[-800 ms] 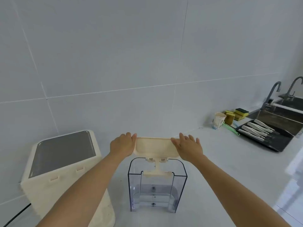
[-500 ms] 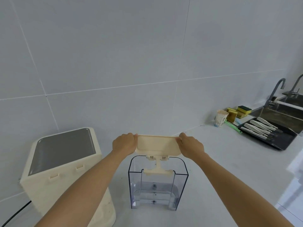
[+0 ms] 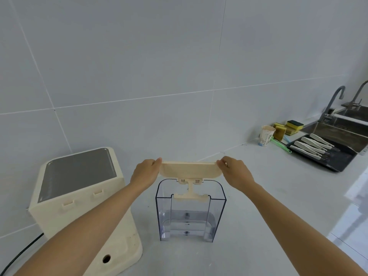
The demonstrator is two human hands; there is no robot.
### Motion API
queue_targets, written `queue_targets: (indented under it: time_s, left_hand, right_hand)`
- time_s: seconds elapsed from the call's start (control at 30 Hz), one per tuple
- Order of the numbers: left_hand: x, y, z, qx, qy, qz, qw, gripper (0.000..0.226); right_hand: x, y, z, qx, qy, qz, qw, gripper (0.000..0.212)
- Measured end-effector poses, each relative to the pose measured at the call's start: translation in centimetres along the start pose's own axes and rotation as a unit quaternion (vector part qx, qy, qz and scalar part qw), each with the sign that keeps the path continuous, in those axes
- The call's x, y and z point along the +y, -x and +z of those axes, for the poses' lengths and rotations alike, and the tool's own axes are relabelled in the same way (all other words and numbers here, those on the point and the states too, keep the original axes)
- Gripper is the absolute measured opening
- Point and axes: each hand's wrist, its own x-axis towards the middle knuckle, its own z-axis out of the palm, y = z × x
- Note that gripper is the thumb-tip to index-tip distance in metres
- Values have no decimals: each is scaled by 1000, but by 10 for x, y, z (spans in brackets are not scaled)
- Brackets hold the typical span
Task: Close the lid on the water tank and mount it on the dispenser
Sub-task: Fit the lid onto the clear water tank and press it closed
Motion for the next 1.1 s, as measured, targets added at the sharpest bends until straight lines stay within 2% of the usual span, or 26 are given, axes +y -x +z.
queue_targets:
  time_s: [0.17, 0.33, 0.57, 0.83, 1.1]
  left_hand:
    - [-11, 29, 3, 12, 24, 25, 999, 39]
    - [-20, 50, 10, 26, 2, 42, 999, 37]
    - [-29, 66, 17, 33, -49, 57, 997, 37]
    - [-38, 76, 25, 14, -65, 37, 997, 35]
    - [-38, 74, 28, -1, -34, 0, 999, 29]
  right_hand:
    - [7, 28, 5, 8, 55, -50, 997, 35]
    - [15, 50, 14, 5, 104, -95, 990, 36]
    - [20, 68, 26, 20, 151, -106, 983, 37]
    - [27, 80, 41, -8, 159, -98, 982, 40]
    - [32, 81, 45, -28, 153, -95, 983, 49]
